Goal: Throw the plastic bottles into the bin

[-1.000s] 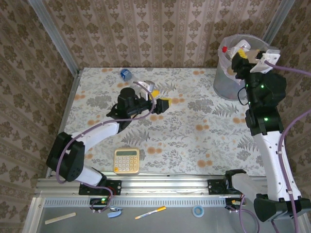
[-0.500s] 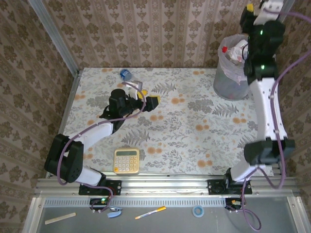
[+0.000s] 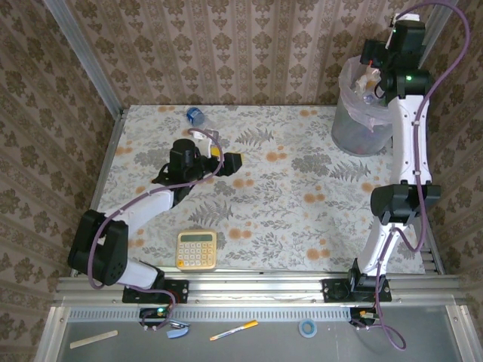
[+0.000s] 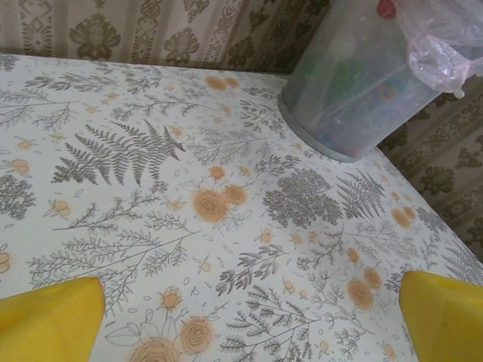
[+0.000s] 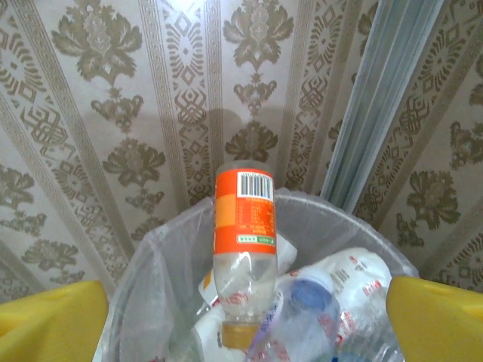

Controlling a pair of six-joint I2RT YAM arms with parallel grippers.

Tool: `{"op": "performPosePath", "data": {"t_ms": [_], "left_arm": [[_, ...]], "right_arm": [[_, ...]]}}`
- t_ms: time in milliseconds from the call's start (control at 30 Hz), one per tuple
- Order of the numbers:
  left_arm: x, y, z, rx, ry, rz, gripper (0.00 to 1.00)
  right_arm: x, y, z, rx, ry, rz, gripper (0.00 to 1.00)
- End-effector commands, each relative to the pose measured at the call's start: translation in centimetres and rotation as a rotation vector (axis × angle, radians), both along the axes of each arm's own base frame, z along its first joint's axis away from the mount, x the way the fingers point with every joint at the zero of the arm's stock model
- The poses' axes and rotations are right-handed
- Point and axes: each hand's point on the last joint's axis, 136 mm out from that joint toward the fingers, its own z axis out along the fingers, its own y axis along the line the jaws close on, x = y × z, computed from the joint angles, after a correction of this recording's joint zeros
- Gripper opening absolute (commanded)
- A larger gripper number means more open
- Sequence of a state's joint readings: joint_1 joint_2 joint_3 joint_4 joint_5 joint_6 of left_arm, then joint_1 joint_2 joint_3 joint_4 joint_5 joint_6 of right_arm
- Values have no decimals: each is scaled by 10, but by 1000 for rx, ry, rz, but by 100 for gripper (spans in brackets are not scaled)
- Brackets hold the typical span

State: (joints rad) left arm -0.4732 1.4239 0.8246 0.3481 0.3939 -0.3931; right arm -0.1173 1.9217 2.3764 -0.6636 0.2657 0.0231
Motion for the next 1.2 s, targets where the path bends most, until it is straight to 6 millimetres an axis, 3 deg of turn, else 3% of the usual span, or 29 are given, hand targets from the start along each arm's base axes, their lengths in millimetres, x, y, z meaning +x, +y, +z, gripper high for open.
{"op": "performPosePath", "data": {"t_ms": [0, 67, 267, 500, 633, 667, 867, 1167], "left_arm": [[5, 12, 8, 11, 0, 62, 100], [10, 22, 0, 50, 36, 132, 100], [38, 81, -20, 179, 179, 365, 100], [81, 126, -38, 299, 319, 521, 100], [115, 131, -48, 353, 357, 554, 100], [124, 129, -52, 365, 367, 554, 100], [171, 120, -72, 356, 397, 579, 100], [220, 126, -109, 303, 450, 678, 100]], "right_arm": [[-39, 4, 49, -4, -106, 0, 97], [-45, 7, 52, 12, -115, 14, 97], [-67, 27, 54, 88, -151, 96, 97], [-96, 68, 36, 193, -127, 284, 100], [-112, 90, 16, 224, -89, 373, 100], [-125, 97, 20, 226, -99, 398, 100], [-145, 127, -1, 230, -51, 503, 100], [-150, 149, -28, 229, 17, 567, 100]]}}
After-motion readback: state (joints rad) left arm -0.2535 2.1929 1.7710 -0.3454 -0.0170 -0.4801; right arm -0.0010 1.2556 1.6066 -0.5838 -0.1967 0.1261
